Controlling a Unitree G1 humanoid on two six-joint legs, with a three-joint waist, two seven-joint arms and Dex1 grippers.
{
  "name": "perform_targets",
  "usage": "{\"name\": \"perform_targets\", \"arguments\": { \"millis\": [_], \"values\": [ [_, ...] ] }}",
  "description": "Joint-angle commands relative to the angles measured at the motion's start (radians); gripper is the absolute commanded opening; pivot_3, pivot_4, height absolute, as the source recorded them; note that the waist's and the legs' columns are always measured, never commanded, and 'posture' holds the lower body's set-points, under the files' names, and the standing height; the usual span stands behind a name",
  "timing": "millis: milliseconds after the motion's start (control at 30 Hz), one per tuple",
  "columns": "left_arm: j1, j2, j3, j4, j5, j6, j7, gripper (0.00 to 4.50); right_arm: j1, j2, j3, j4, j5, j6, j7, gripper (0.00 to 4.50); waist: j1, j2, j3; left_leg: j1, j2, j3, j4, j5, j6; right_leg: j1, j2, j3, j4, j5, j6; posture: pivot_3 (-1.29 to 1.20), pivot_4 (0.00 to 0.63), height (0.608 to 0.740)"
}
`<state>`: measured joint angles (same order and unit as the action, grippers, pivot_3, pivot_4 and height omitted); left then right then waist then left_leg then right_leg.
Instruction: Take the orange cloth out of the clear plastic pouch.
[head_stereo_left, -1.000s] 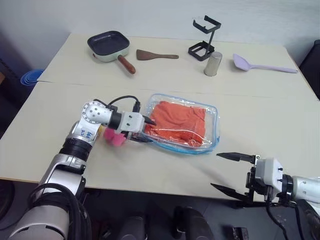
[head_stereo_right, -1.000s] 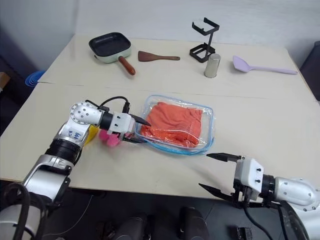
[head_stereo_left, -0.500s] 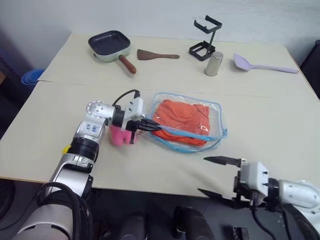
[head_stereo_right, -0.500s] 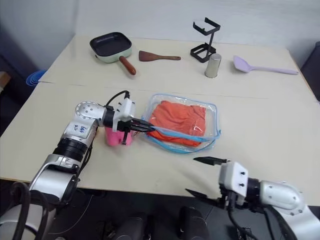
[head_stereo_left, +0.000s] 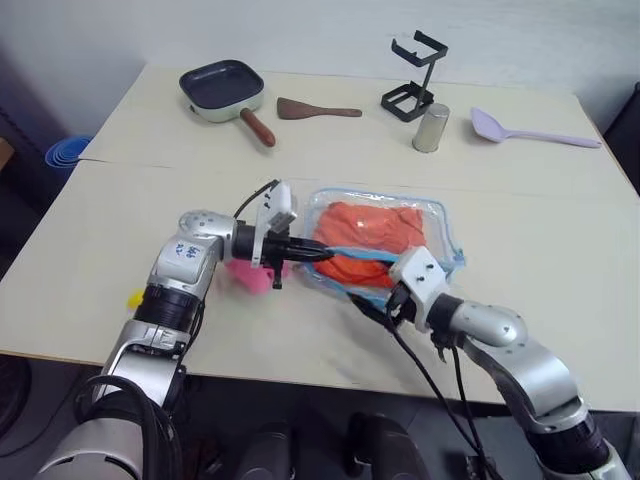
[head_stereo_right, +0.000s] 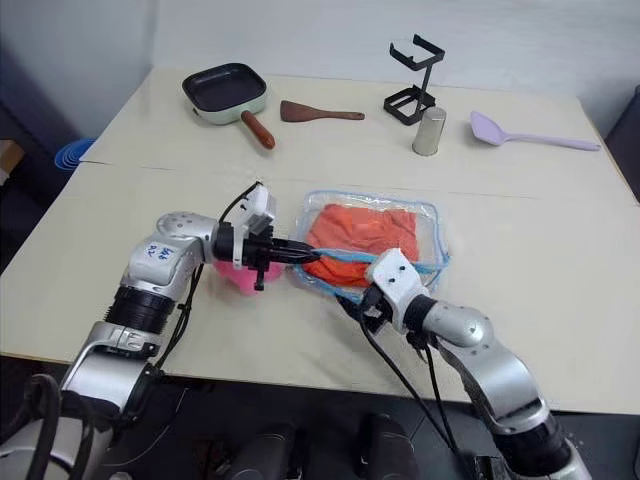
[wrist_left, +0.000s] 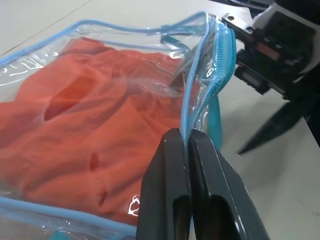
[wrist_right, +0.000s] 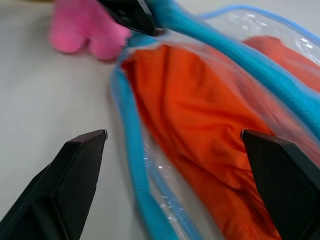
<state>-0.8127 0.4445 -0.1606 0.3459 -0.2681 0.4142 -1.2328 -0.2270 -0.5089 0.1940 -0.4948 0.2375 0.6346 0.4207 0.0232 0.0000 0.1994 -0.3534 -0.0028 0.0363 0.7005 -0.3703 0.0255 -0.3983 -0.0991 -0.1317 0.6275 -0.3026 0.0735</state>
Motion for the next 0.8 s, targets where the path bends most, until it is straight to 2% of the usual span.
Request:
{"name": "perform_targets", "arguments": {
  "millis": [33,167,267,433,533,633,800],
  "values": [
    [0.014,0.003,-0.004,-0.067,-0.005,-0.010,0.000,0.02,-0.044,0.044,0.033,0.009,-0.062,-0.007,-0.048,4.50,-0.002,0.000,0.000,0.000,0.000,0.000,0.000,0.000,0.000,0.000,0.000,0.000,0.000,0.000,0.000,0.00,0.150,0.740],
    [0.021,-0.005,-0.005,-0.081,-0.012,-0.002,0.008,0.02,-0.100,0.000,0.151,0.067,-0.220,-0.055,-0.035,4.50,-0.006,0.000,0.000,0.000,0.000,0.001,0.000,0.000,0.000,-0.001,0.000,0.001,0.001,0.000,0.000,0.00,0.150,0.740],
    [0.018,-0.012,-0.004,-0.080,-0.016,-0.003,0.006,0.02,-0.171,-0.096,0.262,0.153,-0.387,-0.161,0.019,4.50,-0.006,0.000,0.000,0.000,0.000,0.001,0.000,0.000,0.000,-0.001,0.000,0.001,0.000,0.000,0.000,0.00,0.150,0.740],
    [0.011,-0.019,-0.002,-0.069,-0.020,-0.004,0.003,0.02,-0.239,-0.101,0.304,0.247,-0.485,-0.172,0.055,4.50,-0.003,0.000,0.000,0.000,0.000,0.001,0.000,0.000,0.000,-0.001,0.000,0.001,0.001,0.000,0.000,0.00,0.150,0.740],
    [0.005,-0.029,0.003,-0.059,-0.025,-0.006,0.003,0.02,-0.253,-0.056,0.312,0.283,-0.450,-0.088,0.129,4.50,-0.004,0.000,-0.001,0.000,0.000,0.001,0.000,0.000,0.000,-0.001,0.000,0.001,0.001,0.000,0.000,0.00,0.150,0.740],
    [0.002,-0.034,0.005,-0.052,-0.025,-0.009,0.002,0.00,-0.259,-0.021,0.290,0.305,-0.423,-0.016,0.169,3.89,-0.004,-0.001,-0.001,0.001,0.000,0.001,0.000,0.000,0.000,0.000,0.000,0.001,0.001,0.000,0.000,0.00,0.150,0.740],
    [-0.007,-0.045,0.024,-0.030,-0.031,-0.004,0.015,0.00,-0.289,-0.011,0.250,0.324,-0.448,-0.004,0.165,2.21,-0.006,-0.001,-0.001,0.001,0.000,0.001,0.001,0.001,0.000,0.000,0.000,0.001,0.002,0.000,0.000,0.00,0.150,0.740]
  ]
}}
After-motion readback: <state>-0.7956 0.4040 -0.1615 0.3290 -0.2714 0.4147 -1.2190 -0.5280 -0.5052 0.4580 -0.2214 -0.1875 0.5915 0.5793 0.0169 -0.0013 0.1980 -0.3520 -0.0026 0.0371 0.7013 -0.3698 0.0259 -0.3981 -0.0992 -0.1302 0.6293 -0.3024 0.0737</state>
